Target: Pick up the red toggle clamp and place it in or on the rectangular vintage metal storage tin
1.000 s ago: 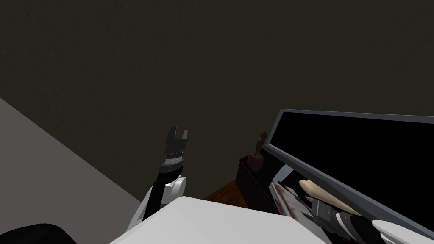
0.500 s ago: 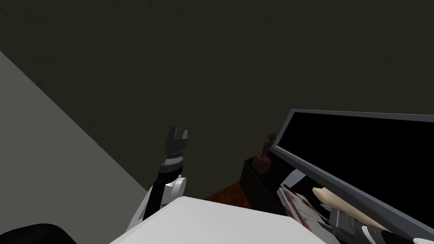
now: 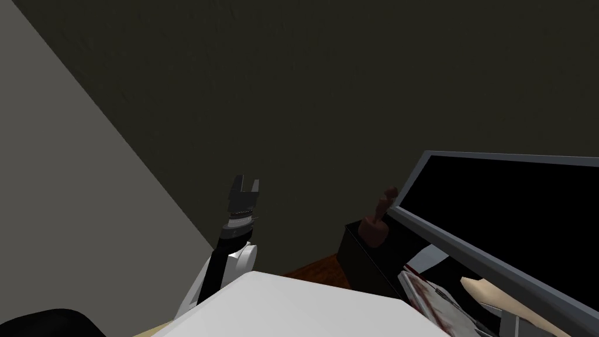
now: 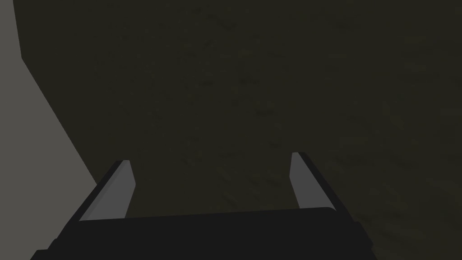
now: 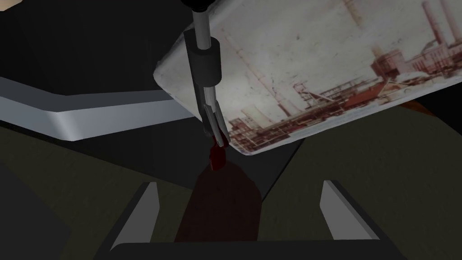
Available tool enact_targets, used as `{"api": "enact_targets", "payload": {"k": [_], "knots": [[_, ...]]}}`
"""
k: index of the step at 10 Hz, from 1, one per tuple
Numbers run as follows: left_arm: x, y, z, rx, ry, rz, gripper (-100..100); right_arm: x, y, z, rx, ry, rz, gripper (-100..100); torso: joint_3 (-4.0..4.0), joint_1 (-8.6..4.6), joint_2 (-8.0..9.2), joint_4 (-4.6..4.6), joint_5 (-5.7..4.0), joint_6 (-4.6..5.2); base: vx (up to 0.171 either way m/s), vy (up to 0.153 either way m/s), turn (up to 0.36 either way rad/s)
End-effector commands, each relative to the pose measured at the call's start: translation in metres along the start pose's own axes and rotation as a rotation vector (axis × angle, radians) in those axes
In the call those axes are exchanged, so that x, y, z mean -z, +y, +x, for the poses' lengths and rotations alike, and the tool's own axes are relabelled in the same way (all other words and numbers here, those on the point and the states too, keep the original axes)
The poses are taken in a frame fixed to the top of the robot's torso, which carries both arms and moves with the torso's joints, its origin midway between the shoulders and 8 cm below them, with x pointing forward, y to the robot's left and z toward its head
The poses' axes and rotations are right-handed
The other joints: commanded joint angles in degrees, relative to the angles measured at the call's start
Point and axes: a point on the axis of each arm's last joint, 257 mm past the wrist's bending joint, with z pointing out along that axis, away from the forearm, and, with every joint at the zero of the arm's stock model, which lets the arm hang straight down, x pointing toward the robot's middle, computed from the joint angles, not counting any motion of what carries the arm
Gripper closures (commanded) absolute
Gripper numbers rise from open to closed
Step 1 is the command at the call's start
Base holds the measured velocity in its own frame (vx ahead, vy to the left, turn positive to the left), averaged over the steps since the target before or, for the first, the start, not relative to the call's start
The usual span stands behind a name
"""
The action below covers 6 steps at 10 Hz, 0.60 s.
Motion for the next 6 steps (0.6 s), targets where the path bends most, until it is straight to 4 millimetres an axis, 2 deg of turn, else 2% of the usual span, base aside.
{"api": "enact_targets", "payload": {"k": [1,2,3,5,6], "knots": [[0.0,0.0,0.0,0.0,0.0,0.0,0,0.011,-0.003,0.006,-0.014,-0.005,-0.001,-100,0.0,0.0,0.0,0.0,0.0,0.0,0.002,0.074,0.043],[0.0,0.0,0.0,0.0,0.0,0.0,0,0.024,-0.01,0.019,-0.03,0.0,0.013,-100,0.0,-0.06,0.01,0.0,-0.01,0.02,-0.005,0.068,0.118],[0.0,0.0,0.0,0.0,0.0,0.0,0,0.024,-0.009,0.019,-0.03,-0.002,0.008,-100,0.01,-0.08,0.02,0.0,-0.02,-0.01,-0.001,0.04,0.067],[0.0,0.0,0.0,0.0,0.0,0.0,0,0.048,-0.017,0.043,-0.059,0.005,0.028,-100,0.0,-0.18,0.01,0.0,-0.04,-0.01,0.005,0.058,0.153],[0.0,0.0,0.0,0.0,0.0,0.0,0,0.05,-0.018,0.043,-0.064,0.001,0.03,-100,-0.01,-0.11,-0.02,0.0,-0.04,-0.01,0.008,0.061,0.069]]}}
